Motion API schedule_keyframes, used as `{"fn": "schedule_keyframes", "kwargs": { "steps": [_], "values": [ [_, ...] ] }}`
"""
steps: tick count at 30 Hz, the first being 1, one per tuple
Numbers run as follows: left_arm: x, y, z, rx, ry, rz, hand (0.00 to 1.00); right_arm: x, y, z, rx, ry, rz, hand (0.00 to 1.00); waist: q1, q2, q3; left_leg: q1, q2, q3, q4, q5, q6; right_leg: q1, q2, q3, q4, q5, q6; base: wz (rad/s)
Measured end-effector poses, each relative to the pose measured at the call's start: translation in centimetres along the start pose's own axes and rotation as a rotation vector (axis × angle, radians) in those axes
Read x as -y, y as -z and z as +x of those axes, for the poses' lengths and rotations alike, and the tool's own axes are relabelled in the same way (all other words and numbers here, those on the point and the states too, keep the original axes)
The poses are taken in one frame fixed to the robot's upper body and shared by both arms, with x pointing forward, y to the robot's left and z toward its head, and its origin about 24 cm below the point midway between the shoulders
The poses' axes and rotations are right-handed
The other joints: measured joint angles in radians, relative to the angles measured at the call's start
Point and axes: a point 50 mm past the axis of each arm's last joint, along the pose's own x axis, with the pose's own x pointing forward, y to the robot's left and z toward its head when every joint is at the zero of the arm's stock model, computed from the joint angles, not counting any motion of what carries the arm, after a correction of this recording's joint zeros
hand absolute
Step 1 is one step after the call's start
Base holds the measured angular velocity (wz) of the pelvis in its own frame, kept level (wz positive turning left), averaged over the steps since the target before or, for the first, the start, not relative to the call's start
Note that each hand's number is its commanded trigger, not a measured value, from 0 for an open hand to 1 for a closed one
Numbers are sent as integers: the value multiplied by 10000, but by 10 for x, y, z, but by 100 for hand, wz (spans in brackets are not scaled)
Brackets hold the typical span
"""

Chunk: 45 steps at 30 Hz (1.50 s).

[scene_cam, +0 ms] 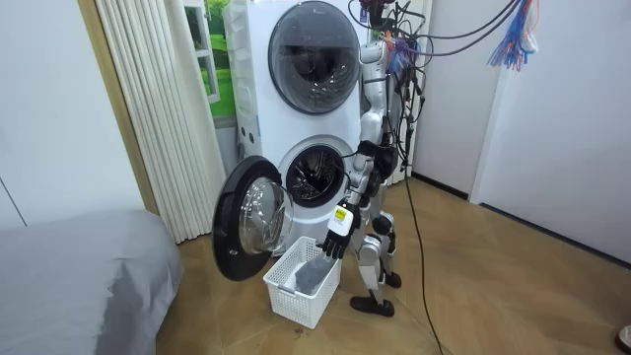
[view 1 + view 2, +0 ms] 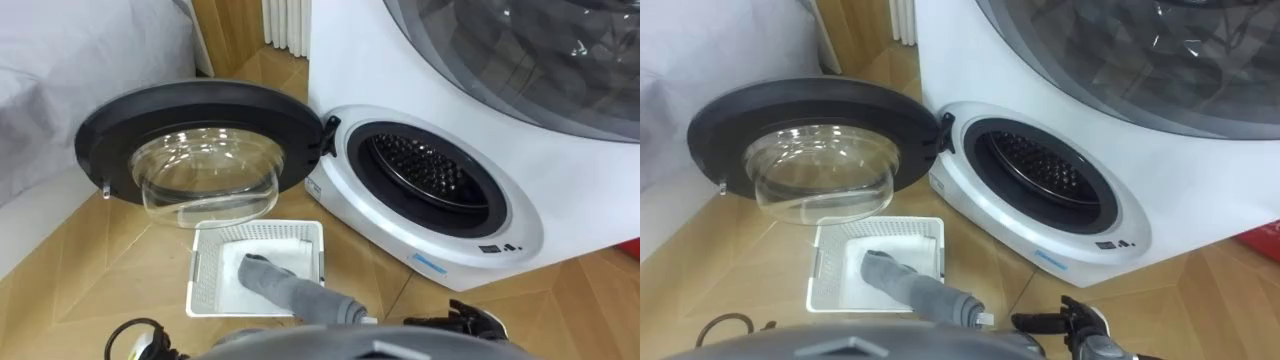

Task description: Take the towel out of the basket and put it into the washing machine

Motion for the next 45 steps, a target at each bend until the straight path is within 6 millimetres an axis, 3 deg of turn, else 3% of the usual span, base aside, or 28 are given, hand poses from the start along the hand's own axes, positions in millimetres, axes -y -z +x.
{"fn": "schedule_keyframes", "kwargs": {
  "steps": [12,21,27,31,34,40,41,45],
  "values": [
    [-2,-9,1,385,-55,-86,0,0,-6,1,212,-14,-11,0,-144,75,-12,-244,10,135,22,0,3,-307,-2,72,50,7,-11,-3],
    [-14,-65,4,2333,-451,-263,0,2,-24,3,551,-64,-255,0,-161,152,5,-1201,14,190,309,14,20,-1224,-24,134,234,21,-32,-2],
    [-17,-102,0,3609,-612,44,0,-2,-45,5,946,-182,-387,0,-226,330,166,-1792,32,221,512,37,48,-1982,-62,216,663,-1,-26,-5],
    [-18,-139,-6,4579,-702,515,0,-14,-71,7,1430,-432,-752,0,-285,334,241,-2691,68,232,945,37,49,-2981,-107,219,1219,-9,-30,-6],
    [-18,-170,-14,5513,-769,733,0,-24,-91,7,1850,-617,-799,0,-440,353,507,-3274,70,249,1298,37,52,-3622,-162,264,1607,-19,-48,-5],
    [-21,-214,-30,6828,-1200,1542,0,-39,-124,3,2713,-877,-1531,0,-533,347,611,-4892,105,551,1880,106,172,-5508,-160,749,2413,7,-182,-19],
    [-22,-221,-33,7095,-1276,1643,0,-42,-128,2,2870,-935,-1757,0,-586,373,672,-5215,132,563,2032,109,176,-5808,-145,774,2514,32,-224,-10],
    [-22,-242,-45,7953,-1740,2180,0,-48,-140,0,3246,-950,-1919,0,-778,434,763,-6234,196,650,2488,115,191,-6924,-159,853,3049,50,-299,-5]
  ]
}}
